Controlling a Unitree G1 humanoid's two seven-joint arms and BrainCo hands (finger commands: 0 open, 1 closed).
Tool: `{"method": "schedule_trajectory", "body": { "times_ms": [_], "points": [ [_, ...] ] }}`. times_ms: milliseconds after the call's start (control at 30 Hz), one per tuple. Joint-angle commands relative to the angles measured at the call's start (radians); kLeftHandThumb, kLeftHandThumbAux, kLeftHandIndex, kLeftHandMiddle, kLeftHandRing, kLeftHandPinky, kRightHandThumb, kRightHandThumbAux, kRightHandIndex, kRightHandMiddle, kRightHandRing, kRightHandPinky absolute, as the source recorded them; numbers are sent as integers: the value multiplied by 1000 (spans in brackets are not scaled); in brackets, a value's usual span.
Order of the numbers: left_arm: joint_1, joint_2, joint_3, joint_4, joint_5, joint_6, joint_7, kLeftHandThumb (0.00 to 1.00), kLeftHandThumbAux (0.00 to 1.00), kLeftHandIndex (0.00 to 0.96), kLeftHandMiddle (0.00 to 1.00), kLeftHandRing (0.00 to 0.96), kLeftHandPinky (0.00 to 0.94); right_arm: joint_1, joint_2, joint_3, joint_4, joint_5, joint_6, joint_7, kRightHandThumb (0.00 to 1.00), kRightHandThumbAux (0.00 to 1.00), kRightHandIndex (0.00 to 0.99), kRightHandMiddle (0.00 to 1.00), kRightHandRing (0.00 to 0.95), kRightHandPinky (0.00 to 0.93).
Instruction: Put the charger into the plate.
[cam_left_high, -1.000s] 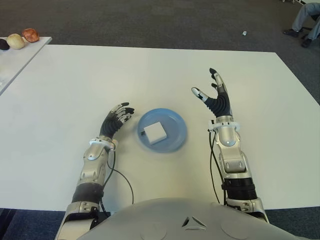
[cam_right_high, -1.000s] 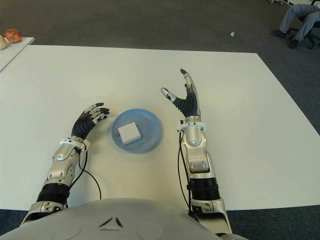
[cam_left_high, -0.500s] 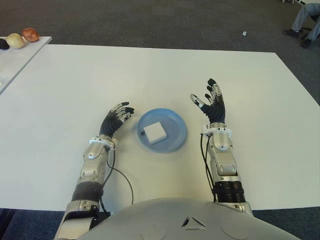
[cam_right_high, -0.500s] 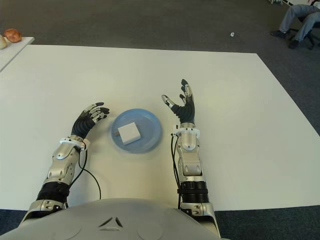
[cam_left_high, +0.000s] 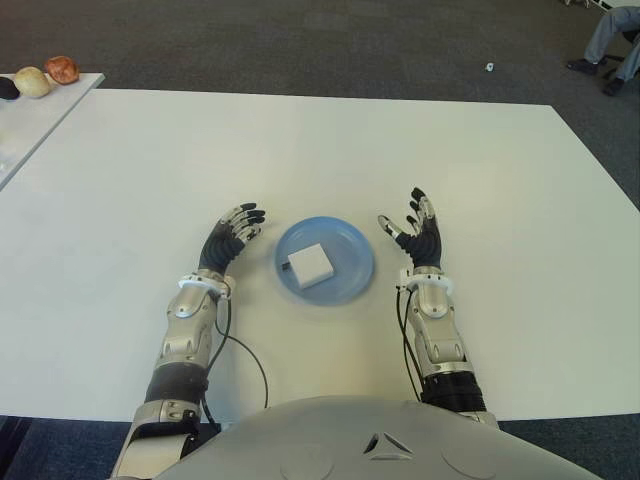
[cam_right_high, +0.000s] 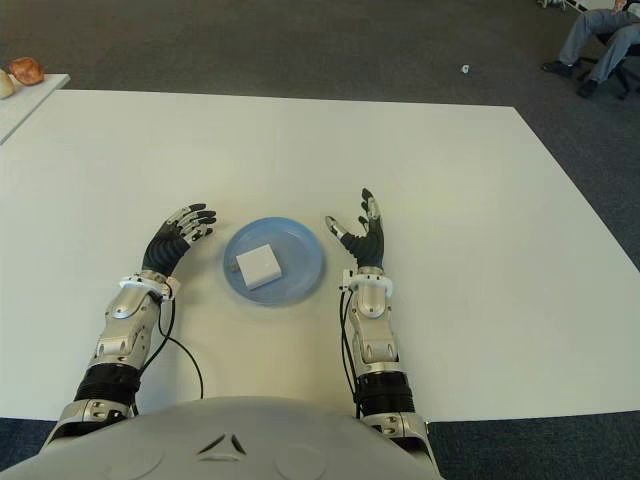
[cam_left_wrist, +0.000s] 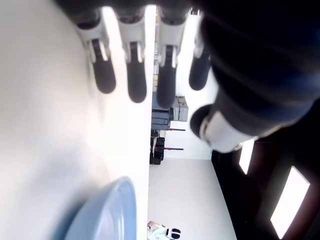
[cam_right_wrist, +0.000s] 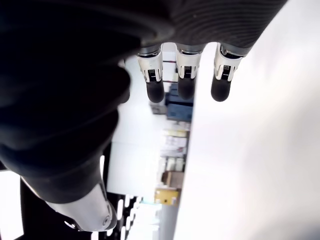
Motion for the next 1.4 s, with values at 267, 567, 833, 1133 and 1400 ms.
{"method": "schedule_trajectory", "body": {
  "times_ms": [267,567,833,1133,1400],
  "points": [
    [-8,-19,4,12,-1,27,30,0,688,121,153,148,129,40,-5,19,34,10,22,44,0,849,28,25,14,52],
    [-9,-27,10,19,-1,5,32,0,676,43,53,48,35,56,-32,20,52,0,17,71,0,857,39,24,18,64],
    [-3,-38,12,20,0,-12,47,0,661,2,3,2,1,75,-58,18,57,4,5,100,0,849,32,22,16,52],
    [0,-44,17,21,0,-9,49,0,660,0,0,0,0,106,-80,26,39,2,-8,132,0,858,44,34,35,78],
    [4,-50,18,15,10,-7,62,0,668,0,0,0,0,128,-104,33,24,5,19,172,0,842,51,44,49,91]
  ]
}}
